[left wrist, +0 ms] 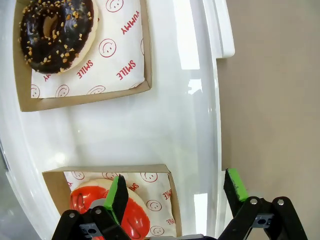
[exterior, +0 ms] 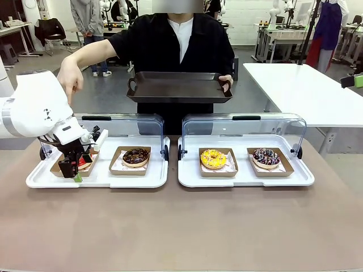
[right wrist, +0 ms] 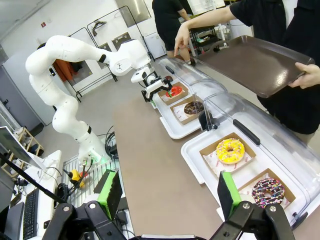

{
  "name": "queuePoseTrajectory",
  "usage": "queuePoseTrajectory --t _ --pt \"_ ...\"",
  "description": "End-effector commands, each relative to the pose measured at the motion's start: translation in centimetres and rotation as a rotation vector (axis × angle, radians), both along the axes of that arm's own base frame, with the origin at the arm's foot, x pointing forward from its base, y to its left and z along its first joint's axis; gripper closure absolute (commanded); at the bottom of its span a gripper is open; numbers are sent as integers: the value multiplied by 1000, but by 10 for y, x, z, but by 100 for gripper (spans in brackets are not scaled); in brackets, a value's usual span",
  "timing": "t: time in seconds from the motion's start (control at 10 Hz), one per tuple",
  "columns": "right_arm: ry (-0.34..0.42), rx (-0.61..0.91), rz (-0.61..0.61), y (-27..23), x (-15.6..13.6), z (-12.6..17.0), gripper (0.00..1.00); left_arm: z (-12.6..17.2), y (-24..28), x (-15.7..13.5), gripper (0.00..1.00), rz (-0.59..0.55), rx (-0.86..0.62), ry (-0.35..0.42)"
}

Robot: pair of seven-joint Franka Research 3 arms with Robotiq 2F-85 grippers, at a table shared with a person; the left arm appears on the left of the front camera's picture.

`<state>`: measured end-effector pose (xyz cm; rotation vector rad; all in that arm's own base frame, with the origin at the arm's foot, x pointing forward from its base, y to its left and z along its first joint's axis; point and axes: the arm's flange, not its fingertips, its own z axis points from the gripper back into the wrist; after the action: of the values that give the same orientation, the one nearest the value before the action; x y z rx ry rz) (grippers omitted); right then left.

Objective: Provide the desired donut to the person.
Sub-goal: Pick up and lift the Paper togo box containing the Donut pointed at by the person.

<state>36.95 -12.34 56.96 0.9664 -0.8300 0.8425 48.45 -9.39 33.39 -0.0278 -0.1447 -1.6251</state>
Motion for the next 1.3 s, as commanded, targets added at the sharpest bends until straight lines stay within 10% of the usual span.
queuePoseTrajectory --t 0.0,1.2 --pt "-9 16 7 0 1 1 0 -8 1 2 0 -6 -5 -17" --pt "-9 16 7 0 1 1 0 -12 3 9 7 21 12 -18"
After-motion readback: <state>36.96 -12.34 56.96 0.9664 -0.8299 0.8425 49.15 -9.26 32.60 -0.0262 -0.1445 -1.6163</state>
